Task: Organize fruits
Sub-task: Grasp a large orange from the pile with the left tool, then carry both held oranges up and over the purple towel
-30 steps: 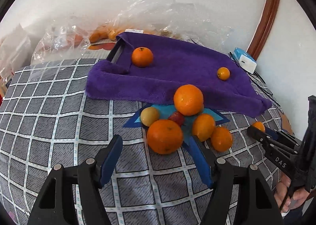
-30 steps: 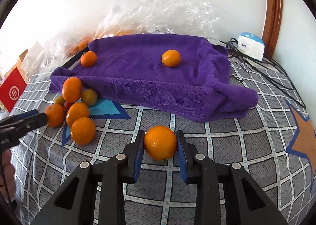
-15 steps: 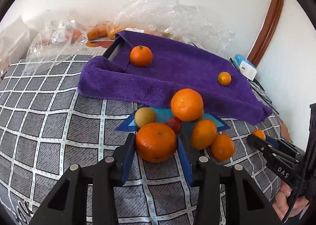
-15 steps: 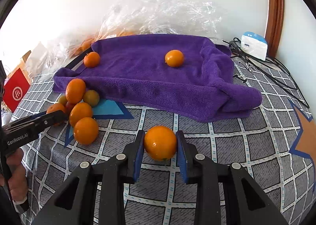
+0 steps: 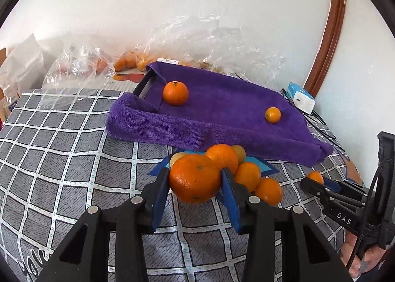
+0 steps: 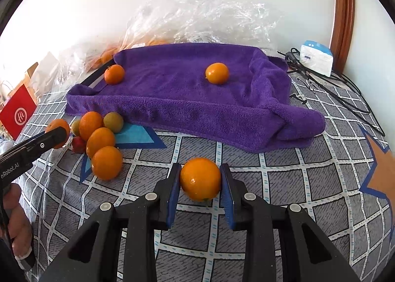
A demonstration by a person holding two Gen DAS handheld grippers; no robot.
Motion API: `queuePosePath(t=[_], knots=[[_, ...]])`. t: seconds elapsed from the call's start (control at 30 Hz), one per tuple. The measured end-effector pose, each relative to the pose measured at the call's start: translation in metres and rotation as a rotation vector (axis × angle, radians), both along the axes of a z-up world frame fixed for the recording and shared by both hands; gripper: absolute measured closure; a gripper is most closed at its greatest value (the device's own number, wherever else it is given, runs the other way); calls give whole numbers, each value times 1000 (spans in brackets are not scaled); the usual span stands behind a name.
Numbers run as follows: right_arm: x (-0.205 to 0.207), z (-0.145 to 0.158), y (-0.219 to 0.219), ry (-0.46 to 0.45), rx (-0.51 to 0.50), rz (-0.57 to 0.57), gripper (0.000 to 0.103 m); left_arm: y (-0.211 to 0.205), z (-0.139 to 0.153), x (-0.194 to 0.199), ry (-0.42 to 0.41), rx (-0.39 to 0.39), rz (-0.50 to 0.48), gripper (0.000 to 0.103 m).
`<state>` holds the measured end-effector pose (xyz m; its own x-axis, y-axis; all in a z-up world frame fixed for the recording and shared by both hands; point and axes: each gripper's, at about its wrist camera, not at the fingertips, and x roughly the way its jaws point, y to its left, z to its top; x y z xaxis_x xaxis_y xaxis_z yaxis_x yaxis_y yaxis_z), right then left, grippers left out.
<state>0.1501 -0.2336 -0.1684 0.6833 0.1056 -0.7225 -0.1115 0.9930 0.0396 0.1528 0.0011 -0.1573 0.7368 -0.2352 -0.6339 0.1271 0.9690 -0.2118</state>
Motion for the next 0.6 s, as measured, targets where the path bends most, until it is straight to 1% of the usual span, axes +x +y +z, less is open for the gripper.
queuePosePath(t=[0.33,0.4,0.5,0.6], knots=[[-5,3,-3,-26,30,7,72,5,8,-6,-55,-3,39,63],[-4,3,-2,-21,22,2,72,3,10,-8,-67,14,45,63],[-3,2,-1,-6,3,-30,72,3,13,-10,-79,19,51,63],[-4,3,-3,5,29,-42,72,5,14,-9,-71,31,78,63]])
